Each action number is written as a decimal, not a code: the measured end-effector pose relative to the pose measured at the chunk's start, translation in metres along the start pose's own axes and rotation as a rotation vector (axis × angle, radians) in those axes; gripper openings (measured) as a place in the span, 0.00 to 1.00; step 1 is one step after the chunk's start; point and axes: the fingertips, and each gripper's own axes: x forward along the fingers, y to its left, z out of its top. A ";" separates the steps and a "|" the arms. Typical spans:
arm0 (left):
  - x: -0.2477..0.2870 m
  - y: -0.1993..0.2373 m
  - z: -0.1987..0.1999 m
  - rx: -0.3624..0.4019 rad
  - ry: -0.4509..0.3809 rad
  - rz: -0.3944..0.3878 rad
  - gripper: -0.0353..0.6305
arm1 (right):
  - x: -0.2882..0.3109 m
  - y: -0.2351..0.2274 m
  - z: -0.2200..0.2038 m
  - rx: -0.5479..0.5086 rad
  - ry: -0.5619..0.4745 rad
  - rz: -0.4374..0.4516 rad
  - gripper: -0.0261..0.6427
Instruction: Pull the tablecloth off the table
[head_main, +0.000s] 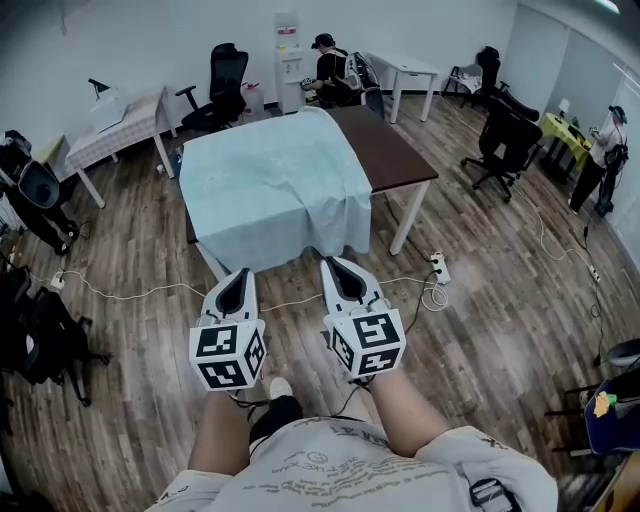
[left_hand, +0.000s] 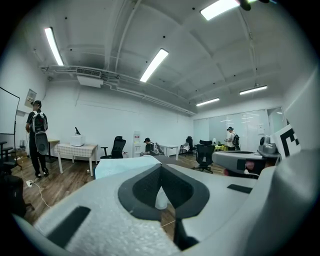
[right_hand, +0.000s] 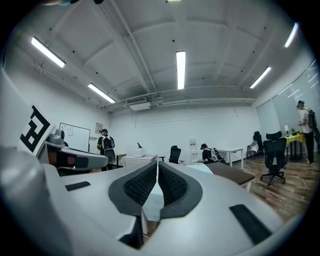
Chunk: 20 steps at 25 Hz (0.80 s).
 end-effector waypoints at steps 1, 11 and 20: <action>0.003 0.001 -0.001 -0.002 0.004 0.000 0.07 | 0.002 -0.001 -0.001 0.000 0.003 0.004 0.06; 0.050 0.006 -0.020 -0.007 0.038 -0.032 0.07 | 0.033 -0.021 -0.019 0.007 0.022 0.002 0.06; 0.117 0.024 -0.018 -0.004 0.045 -0.050 0.07 | 0.090 -0.052 -0.018 -0.020 0.013 -0.021 0.06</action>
